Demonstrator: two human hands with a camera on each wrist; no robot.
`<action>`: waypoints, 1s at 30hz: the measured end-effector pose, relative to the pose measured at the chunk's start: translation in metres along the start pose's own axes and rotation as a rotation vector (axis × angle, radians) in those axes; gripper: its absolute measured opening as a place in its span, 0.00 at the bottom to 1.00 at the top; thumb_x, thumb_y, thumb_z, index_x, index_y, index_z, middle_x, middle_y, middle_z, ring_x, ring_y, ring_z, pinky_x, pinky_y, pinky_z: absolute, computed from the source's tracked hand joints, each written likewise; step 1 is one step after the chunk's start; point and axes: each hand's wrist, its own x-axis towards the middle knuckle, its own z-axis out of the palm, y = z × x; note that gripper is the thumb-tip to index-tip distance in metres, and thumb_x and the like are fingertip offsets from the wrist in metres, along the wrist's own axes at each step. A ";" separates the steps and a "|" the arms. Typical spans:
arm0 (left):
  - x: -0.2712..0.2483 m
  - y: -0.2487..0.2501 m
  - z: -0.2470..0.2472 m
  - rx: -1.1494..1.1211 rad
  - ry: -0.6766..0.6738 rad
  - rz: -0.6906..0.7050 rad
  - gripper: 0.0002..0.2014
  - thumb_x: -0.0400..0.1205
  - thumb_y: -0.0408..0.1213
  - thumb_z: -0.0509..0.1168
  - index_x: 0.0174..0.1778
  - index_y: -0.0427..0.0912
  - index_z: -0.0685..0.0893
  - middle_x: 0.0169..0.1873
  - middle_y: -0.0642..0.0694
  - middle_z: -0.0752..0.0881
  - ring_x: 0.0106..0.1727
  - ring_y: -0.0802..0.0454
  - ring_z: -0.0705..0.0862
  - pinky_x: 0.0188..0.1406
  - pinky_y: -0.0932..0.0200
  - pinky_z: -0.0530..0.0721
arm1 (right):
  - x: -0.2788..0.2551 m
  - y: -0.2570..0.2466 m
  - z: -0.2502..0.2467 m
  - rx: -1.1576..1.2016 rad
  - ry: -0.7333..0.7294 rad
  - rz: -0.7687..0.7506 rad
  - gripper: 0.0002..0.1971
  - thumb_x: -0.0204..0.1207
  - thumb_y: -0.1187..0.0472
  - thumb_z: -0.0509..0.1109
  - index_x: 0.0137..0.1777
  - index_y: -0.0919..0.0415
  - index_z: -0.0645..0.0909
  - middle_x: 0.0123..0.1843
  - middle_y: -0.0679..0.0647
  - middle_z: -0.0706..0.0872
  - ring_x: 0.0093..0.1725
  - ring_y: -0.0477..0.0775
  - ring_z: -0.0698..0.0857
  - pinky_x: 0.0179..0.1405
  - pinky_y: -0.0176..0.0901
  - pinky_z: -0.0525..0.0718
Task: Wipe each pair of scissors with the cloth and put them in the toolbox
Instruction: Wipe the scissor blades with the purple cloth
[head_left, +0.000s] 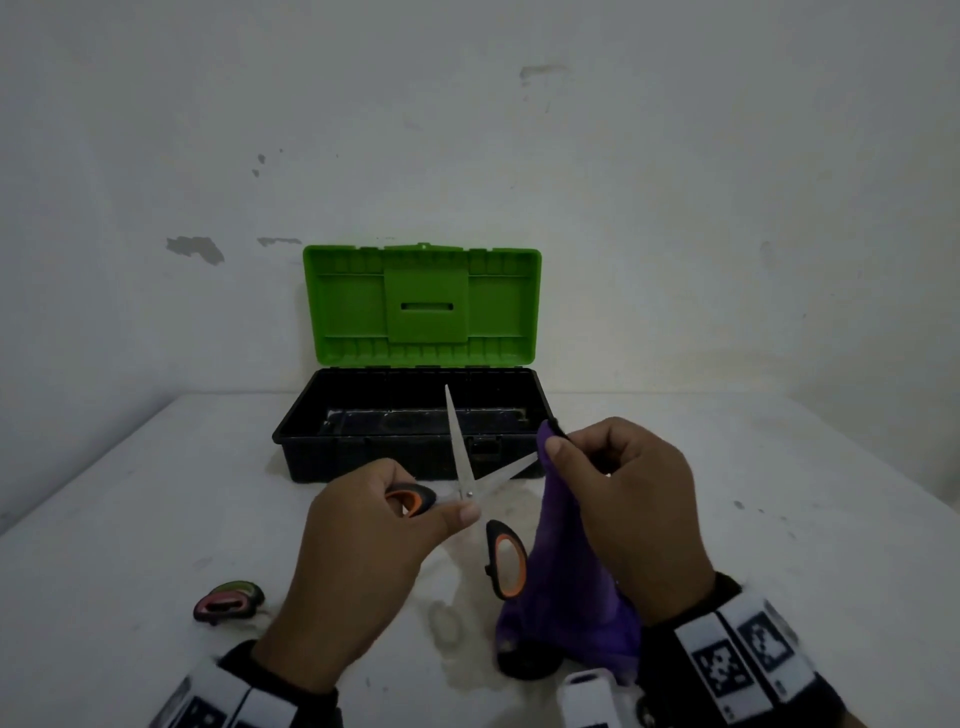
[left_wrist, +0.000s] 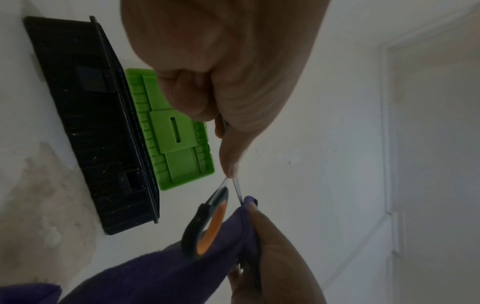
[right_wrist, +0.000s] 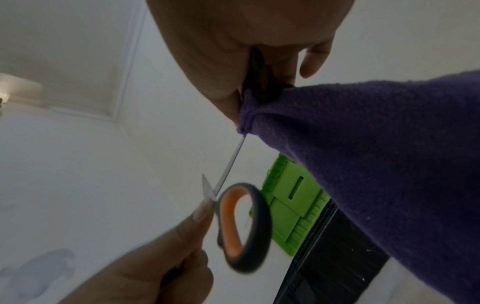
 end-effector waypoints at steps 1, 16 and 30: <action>0.000 0.000 -0.001 -0.006 -0.003 -0.009 0.21 0.63 0.53 0.81 0.29 0.43 0.78 0.20 0.50 0.76 0.21 0.62 0.72 0.20 0.68 0.73 | 0.003 0.003 -0.002 0.008 0.020 0.027 0.08 0.73 0.58 0.78 0.33 0.52 0.86 0.28 0.45 0.87 0.29 0.41 0.83 0.29 0.32 0.79; 0.006 -0.013 -0.011 -0.559 -0.260 -0.342 0.08 0.81 0.40 0.69 0.43 0.40 0.91 0.28 0.42 0.78 0.24 0.56 0.73 0.25 0.61 0.75 | 0.013 0.007 -0.048 0.036 -0.042 0.081 0.06 0.74 0.58 0.77 0.36 0.54 0.86 0.32 0.46 0.90 0.30 0.42 0.86 0.30 0.35 0.83; -0.003 0.009 0.011 -0.976 -0.218 -0.607 0.19 0.86 0.52 0.58 0.59 0.38 0.79 0.54 0.32 0.86 0.45 0.30 0.91 0.42 0.41 0.88 | 0.038 -0.024 -0.037 -0.151 -0.413 -0.255 0.08 0.71 0.61 0.79 0.34 0.51 0.84 0.33 0.41 0.88 0.35 0.40 0.86 0.36 0.25 0.78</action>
